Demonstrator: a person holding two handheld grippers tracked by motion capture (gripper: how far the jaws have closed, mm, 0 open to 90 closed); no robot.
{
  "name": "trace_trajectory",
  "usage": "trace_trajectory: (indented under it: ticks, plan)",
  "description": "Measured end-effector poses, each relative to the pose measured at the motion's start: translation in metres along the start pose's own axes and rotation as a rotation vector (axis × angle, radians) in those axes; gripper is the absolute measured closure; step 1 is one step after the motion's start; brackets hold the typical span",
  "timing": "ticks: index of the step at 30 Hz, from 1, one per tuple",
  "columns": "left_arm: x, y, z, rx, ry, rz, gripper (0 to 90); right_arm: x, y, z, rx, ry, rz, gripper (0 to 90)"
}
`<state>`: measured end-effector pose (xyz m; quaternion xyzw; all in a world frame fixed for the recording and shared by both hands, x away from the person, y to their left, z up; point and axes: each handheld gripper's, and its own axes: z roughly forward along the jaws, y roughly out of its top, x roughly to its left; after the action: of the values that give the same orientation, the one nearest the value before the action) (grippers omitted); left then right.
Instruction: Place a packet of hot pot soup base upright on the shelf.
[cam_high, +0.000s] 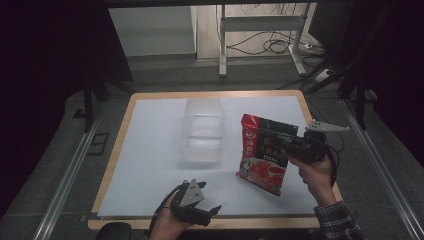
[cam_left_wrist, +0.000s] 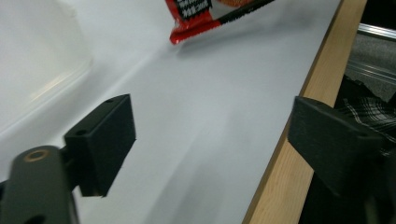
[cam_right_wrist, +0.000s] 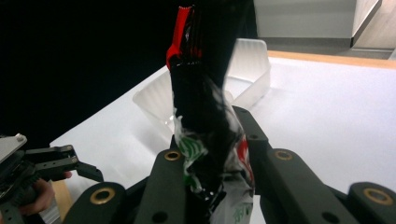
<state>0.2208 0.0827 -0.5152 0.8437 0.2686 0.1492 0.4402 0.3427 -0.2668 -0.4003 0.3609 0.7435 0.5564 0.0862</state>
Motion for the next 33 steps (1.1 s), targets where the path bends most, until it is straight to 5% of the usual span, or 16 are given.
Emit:
trace_trajectory:
  ticks: [33]
  plan:
    - [0.014, -0.003, -0.014, 0.005, 0.046, -0.065, 2.9, -0.015, 0.053, 0.044, -0.076, -0.099, 0.017, 76.8]
